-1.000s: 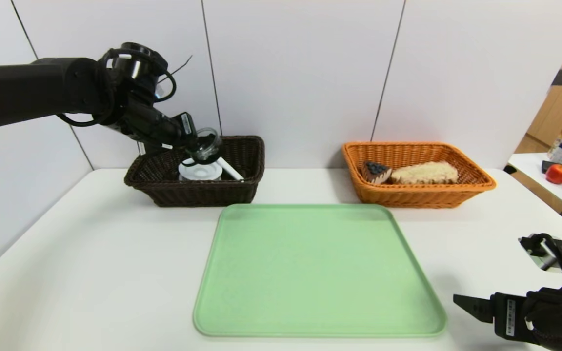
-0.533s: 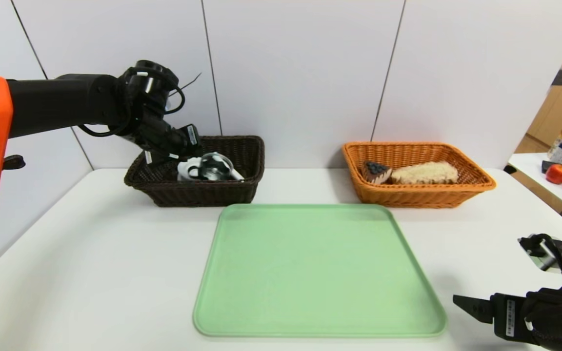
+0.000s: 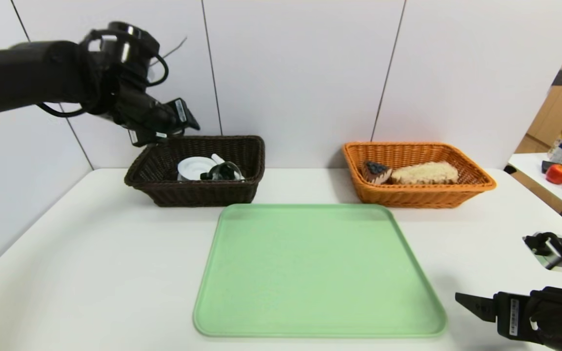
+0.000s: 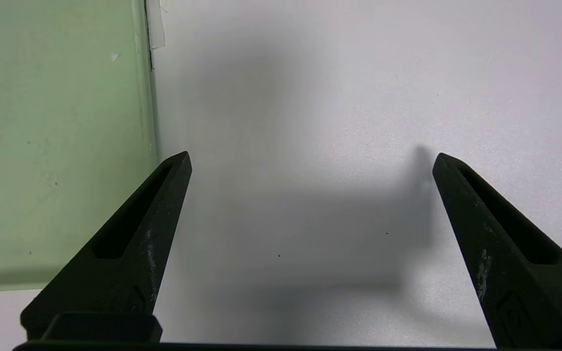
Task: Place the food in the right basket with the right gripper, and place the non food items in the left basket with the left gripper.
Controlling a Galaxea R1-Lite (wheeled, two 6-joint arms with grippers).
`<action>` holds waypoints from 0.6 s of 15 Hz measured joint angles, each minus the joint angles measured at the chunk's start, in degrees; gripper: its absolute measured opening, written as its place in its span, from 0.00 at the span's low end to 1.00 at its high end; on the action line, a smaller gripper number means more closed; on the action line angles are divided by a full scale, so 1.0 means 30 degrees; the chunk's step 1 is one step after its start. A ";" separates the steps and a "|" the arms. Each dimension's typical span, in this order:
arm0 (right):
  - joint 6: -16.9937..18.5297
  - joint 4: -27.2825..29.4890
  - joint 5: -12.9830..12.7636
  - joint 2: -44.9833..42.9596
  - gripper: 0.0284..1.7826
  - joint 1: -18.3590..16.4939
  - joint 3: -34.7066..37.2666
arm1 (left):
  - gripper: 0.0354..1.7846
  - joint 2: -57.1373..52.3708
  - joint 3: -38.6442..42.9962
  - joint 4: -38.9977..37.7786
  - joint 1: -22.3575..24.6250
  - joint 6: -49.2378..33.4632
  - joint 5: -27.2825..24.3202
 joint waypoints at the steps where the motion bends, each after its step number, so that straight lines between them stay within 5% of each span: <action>1: -0.0041 -0.0004 -0.0057 -0.0118 0.96 0.0000 -0.0028 | 0.74 -0.0983 0.0138 0.0126 -0.0362 0.0260 0.0008; 4: -0.0764 0.0219 -0.0093 -0.0801 0.96 0.0000 -0.0386 | 0.80 -0.5100 0.3096 0.0321 -0.1426 0.2434 0.0130; 9: -0.4880 0.0979 -0.0614 -0.3052 0.96 -0.0297 -0.2442 | 0.88 -1.2524 1.2422 -0.2040 -0.1885 0.5258 0.3133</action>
